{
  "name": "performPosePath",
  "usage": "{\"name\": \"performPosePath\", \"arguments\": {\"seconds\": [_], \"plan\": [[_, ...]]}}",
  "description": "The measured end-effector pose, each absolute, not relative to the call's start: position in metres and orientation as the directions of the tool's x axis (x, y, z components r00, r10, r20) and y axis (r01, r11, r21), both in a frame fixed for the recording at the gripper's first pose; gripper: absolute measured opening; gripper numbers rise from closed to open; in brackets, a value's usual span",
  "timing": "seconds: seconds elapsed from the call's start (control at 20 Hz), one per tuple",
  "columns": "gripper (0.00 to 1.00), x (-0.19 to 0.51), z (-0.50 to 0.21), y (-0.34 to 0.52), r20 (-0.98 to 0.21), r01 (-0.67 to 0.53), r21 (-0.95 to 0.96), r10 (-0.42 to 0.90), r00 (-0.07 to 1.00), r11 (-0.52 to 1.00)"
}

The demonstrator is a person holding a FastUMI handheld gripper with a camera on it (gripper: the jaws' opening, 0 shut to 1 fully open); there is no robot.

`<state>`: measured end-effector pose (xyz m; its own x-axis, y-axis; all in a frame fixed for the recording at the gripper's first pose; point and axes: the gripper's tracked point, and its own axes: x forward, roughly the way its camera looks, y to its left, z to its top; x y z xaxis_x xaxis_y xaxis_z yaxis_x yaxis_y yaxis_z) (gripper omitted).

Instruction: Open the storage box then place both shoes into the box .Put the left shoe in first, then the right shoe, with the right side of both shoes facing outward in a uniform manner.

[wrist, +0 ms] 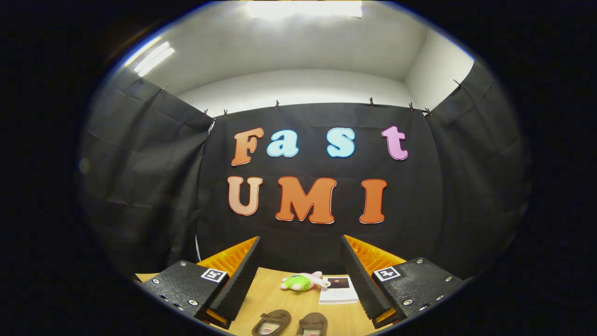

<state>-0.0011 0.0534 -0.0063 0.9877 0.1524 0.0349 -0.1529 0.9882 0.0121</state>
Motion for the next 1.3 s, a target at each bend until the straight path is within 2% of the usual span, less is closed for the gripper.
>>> {"name": "performPosePath", "arguments": {"seconds": [0.2, 0.55, 0.7, 0.9, 1.05, 1.3], "plan": [[0.99, 0.01, -0.024, 0.087, 0.021, -0.254, 0.022, 0.253, 0.967, 0.967], [0.99, 0.03, -0.086, 0.139, -0.106, -0.333, -0.021, 0.329, 0.938, 0.943], [0.99, 0.028, -0.12, 0.174, -0.202, -0.419, 0.093, 0.429, 0.88, 0.903], [0.99, 0.034, -0.168, 0.202, -0.333, -0.466, 0.231, 0.52, 0.787, 0.854], [0.99, 0.032, -0.192, 0.225, -0.401, -0.466, 0.374, 0.593, 0.698, 0.802], [0.98, 0.035, -0.234, 0.246, -0.467, -0.429, 0.502, 0.653, 0.597, 0.751]]}}
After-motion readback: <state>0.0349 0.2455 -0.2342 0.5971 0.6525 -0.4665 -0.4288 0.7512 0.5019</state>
